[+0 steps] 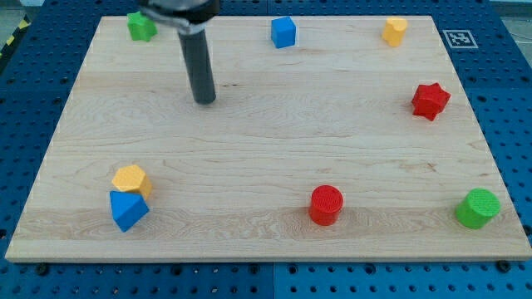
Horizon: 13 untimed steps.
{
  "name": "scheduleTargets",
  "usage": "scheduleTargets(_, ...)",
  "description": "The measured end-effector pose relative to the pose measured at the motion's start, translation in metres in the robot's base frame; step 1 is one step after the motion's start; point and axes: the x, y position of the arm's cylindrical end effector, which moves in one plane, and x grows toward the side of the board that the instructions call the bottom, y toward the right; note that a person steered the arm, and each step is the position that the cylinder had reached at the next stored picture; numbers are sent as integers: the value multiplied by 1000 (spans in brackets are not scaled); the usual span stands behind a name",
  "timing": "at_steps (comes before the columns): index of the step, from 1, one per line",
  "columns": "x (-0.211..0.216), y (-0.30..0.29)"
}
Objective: Move blue cube to the bottom right of the yellow hexagon
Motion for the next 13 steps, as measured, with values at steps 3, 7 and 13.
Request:
scheduleTargets(3,-166,19)
scheduleTargets(7,-18,118)
scheduleTargets(13,65,95)
